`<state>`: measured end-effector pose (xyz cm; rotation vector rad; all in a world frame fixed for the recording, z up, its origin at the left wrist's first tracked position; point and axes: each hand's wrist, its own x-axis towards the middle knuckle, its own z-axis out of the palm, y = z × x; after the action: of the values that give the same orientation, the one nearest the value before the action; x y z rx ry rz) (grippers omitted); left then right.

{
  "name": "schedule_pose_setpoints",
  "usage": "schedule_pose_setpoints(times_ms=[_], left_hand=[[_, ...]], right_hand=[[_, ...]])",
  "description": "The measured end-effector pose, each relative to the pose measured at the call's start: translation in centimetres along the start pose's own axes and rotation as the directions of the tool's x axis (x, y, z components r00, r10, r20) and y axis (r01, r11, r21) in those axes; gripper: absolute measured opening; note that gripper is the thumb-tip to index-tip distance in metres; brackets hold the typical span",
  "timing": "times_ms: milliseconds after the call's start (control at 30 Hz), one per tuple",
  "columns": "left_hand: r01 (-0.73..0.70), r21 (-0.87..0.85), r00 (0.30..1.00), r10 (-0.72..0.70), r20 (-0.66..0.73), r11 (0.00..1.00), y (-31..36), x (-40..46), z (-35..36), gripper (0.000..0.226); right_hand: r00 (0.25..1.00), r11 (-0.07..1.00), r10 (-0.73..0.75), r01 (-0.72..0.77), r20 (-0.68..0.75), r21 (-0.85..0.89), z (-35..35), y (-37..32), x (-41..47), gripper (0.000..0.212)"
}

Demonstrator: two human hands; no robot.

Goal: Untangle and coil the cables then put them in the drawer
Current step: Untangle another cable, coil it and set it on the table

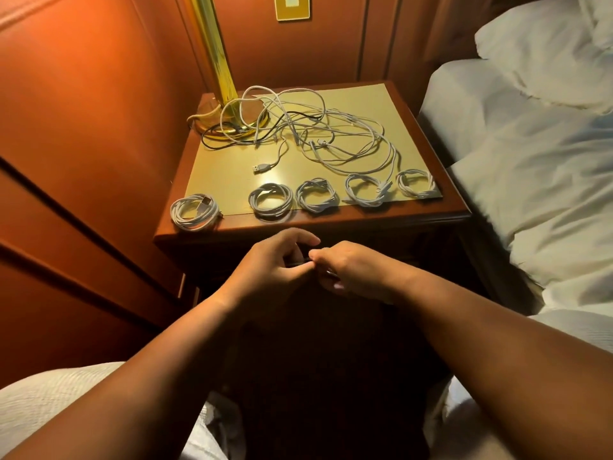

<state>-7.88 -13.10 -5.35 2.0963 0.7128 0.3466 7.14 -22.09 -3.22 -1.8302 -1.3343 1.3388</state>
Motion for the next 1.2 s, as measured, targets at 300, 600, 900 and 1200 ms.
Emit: schedule_pose_setpoints(times_ms=[300,600,900,1200], left_hand=[[-0.041,-0.278,0.998,0.025,-0.058,0.96,-0.2,0.1,1.3,0.036],[-0.013,-0.694,0.989,-0.096,-0.117,0.719,0.5,-0.6,3.1,0.03],[0.037,-0.645,0.993,-0.101,-0.063,0.763,0.0,-0.2,2.9,0.045],[0.165,-0.824,0.95,-0.311,-0.014,0.543,1.8,-0.4,3.1,0.046]], right_hand=[[0.97,0.828,-0.017,-0.123,0.243,0.548,-0.8,1.0,0.0,0.056],[0.983,0.736,0.073,-0.166,0.166,0.656,-0.4,0.8,0.9,0.056],[0.926,0.736,0.042,-0.283,0.376,0.615,-1.6,0.1,0.3,0.058],[0.951,0.348,-0.237,-0.107,0.198,0.931,0.6,0.9,0.7,0.043]])
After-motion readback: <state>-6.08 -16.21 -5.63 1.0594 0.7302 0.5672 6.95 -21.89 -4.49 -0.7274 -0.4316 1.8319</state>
